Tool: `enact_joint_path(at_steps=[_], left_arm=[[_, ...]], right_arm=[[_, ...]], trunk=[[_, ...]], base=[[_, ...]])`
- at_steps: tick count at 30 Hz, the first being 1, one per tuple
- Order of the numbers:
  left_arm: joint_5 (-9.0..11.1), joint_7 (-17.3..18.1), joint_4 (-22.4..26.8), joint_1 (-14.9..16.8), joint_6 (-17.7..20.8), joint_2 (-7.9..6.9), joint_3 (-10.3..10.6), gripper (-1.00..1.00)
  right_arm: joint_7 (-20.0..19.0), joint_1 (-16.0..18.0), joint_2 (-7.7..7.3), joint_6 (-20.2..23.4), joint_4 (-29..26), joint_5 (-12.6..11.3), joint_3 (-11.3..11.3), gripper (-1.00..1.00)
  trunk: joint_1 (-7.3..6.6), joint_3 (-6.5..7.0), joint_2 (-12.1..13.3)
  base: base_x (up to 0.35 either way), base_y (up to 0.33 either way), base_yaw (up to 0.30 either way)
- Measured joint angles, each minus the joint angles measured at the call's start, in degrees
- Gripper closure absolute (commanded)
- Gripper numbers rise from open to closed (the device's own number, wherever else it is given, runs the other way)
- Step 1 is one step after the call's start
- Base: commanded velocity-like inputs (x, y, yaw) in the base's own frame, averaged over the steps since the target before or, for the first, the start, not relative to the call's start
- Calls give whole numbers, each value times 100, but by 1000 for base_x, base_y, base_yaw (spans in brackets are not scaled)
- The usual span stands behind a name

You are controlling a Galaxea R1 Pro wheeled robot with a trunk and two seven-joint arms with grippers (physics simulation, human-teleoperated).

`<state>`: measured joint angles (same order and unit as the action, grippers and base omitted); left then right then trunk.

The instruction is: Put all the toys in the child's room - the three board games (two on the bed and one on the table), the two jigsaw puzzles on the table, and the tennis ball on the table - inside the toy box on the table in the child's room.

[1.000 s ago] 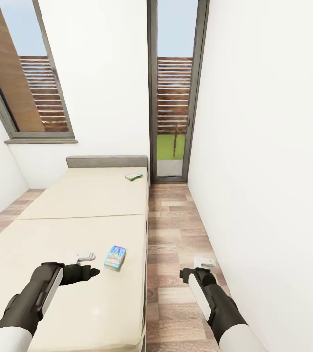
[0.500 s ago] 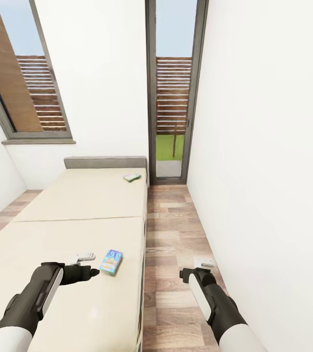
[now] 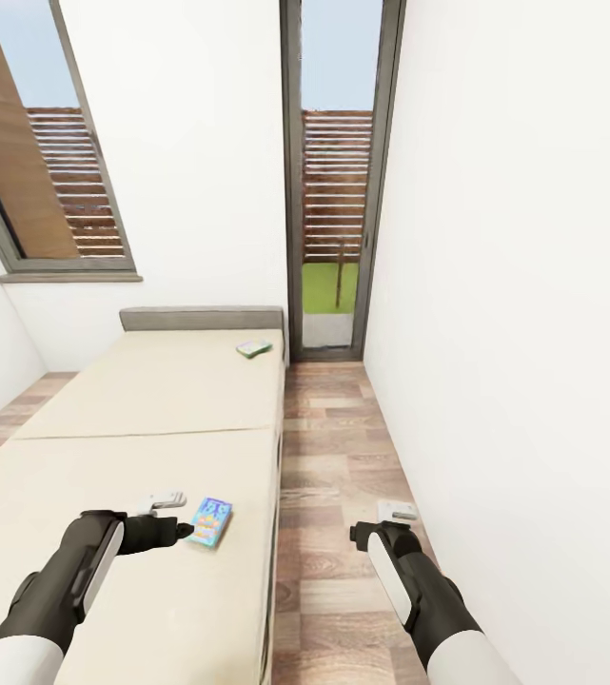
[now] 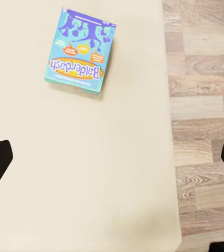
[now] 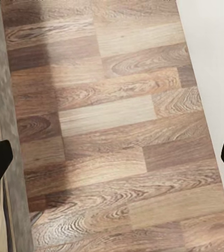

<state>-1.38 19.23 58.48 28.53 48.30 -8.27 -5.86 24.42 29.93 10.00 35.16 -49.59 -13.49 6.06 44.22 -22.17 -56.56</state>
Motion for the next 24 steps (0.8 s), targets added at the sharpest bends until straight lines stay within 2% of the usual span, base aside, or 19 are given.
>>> enact_joint_path(at_steps=[8,24], left_arm=[[-5,-6,0,-1,2,2,-2,-100],[-12,-11,-1,0,1,8,-3,-100]], right_arm=[[0,0,0,-3,0,0,0,-100],[1,0,0,-3,0,-1,2,-100]], trunk=[[0,0,0],[1,0,0]], base=[[95,-77,0],[13,-99,0]])
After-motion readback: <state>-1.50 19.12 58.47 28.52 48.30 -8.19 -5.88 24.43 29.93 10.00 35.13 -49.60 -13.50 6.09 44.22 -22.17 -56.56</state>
